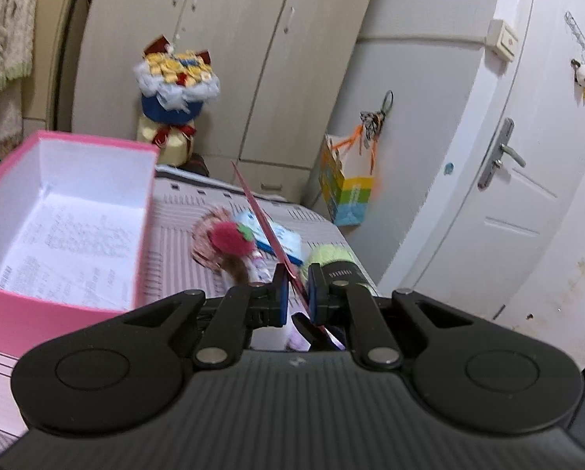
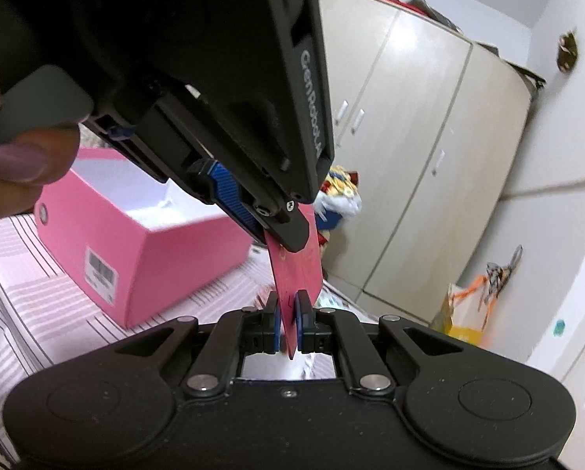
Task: Organize soft objects
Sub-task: 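Carry the red envelope with the right gripper into the pink box and release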
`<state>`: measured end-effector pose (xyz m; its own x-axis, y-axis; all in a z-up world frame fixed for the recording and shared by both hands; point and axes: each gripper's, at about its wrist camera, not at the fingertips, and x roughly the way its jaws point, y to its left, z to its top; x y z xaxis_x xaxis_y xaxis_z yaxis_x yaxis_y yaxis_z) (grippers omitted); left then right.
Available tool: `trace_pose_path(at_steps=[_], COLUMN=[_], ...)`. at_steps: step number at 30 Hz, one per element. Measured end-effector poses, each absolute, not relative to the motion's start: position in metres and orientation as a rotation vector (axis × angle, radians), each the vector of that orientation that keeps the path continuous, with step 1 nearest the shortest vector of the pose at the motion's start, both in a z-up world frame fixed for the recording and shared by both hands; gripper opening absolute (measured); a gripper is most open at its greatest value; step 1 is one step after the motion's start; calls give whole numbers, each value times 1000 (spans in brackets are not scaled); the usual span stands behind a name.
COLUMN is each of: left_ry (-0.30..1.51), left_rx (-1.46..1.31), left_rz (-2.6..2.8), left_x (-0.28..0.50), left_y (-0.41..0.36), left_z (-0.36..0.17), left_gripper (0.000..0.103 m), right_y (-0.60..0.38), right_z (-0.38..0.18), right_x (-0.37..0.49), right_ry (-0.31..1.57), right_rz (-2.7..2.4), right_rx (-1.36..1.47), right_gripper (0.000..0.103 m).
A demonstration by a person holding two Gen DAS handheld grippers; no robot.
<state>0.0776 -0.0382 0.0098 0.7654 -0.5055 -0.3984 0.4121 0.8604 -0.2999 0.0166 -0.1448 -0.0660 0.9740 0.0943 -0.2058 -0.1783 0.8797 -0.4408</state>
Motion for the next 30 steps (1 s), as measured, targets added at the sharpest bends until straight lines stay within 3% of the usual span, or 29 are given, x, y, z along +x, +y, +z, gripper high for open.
trace_pose_path(at_steps=[15,30], left_ry=[403,508], left_rx=[-216,-312], left_rz=[-430,-376], left_x=[109,189], left_y=[50,111], left_z=[35,15], left_gripper=[9,9], right_y=[-72,-26], right_z=[-39,-42], right_x=[62,144], right_ry=[118,262], right_rz=[279,388], right_rx=[-538,-627], right_gripper=[8,10])
